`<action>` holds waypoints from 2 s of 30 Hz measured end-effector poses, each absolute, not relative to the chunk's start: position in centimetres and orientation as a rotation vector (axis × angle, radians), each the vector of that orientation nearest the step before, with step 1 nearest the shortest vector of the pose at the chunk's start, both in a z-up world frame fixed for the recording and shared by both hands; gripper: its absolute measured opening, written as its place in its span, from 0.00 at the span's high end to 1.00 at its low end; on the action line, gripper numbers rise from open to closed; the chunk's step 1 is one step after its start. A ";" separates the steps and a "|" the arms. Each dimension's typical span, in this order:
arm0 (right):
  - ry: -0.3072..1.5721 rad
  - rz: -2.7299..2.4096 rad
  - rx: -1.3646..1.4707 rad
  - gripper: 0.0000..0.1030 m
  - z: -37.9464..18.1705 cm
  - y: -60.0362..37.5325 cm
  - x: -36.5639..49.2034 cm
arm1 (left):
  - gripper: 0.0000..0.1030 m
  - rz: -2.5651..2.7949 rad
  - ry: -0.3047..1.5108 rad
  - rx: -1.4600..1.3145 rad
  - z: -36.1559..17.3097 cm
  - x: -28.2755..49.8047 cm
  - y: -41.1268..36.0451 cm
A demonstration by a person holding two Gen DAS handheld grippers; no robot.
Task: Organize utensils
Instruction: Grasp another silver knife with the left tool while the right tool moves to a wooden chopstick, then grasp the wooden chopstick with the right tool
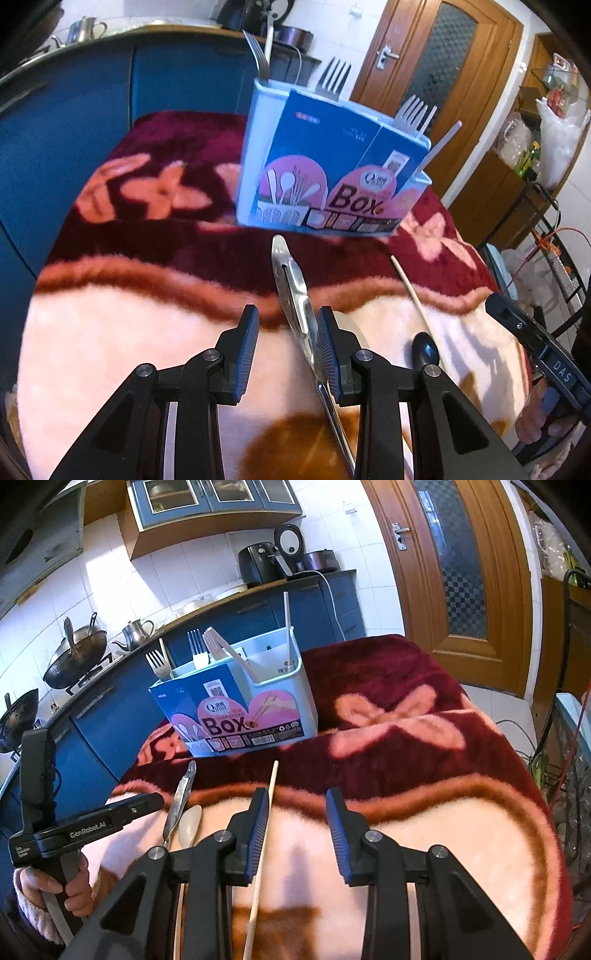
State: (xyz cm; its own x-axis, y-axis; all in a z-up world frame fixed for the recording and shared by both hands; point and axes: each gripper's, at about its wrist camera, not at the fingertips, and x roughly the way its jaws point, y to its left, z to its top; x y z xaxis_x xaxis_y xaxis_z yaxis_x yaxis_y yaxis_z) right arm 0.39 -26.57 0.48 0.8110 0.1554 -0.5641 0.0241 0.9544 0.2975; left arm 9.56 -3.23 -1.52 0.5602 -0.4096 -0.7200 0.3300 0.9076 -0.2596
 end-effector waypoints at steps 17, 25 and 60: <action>0.650 0.064 0.335 0.66 -0.8 -27.8 0.5 | 0.89 -0.535 1.058 -0.167 -2.8 13.3 -4.5; 0.662 0.069 0.335 0.66 -1.2 -27.5 0.7 | 0.96 -0.558 1.053 -0.168 -2.7 14.0 -4.6; 1.061 0.238 0.123 0.88 -2.1 -22.2 8.8 | 0.99 -0.491 0.607 -0.218 4.2 8.0 0.6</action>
